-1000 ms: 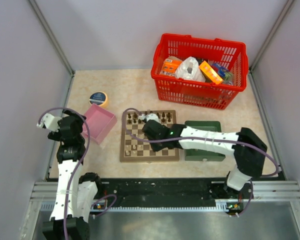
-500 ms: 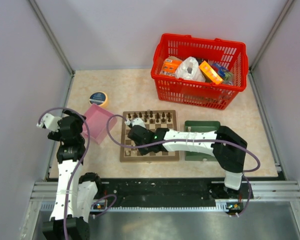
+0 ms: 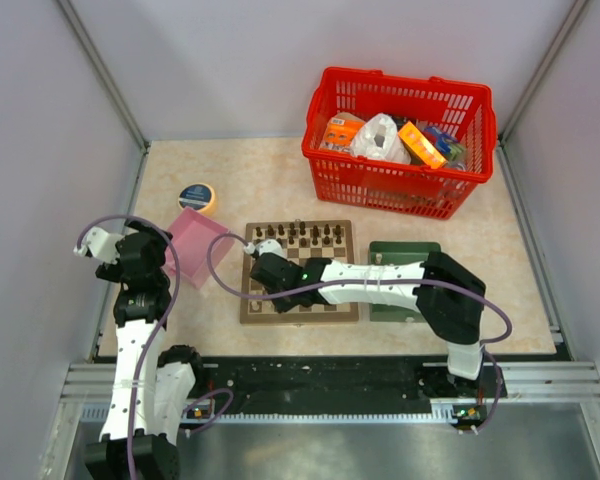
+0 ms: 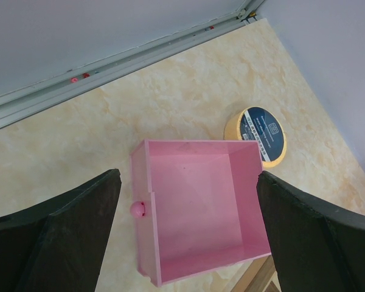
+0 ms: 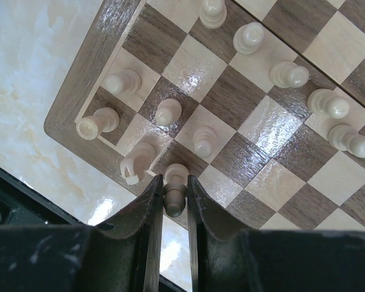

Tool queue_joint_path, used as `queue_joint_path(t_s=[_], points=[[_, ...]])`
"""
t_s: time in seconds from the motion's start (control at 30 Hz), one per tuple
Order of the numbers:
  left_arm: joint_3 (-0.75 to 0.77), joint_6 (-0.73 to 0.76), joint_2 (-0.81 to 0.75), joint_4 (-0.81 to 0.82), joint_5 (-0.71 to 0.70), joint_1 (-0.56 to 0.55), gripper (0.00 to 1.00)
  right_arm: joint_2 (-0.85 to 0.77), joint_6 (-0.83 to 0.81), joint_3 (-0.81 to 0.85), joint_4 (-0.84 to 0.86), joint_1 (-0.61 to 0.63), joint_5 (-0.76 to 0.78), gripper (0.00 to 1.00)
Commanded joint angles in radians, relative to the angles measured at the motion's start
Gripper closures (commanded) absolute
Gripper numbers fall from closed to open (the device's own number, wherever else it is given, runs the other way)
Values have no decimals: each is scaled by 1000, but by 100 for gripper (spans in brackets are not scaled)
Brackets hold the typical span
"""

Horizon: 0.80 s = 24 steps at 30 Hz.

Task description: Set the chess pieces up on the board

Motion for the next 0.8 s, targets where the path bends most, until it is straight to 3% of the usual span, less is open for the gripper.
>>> queue_joint_path(t_s=[0.0, 0.47, 0.77], points=[[-4, 4, -5, 35, -5, 5, 1, 8, -13, 50, 21, 17, -2, 82], [2, 7, 1, 37, -3, 5, 1, 2, -26, 61, 15, 19, -25, 66], [7, 6, 4, 40, -2, 5, 1, -138, -67, 78, 10, 11, 39, 63]])
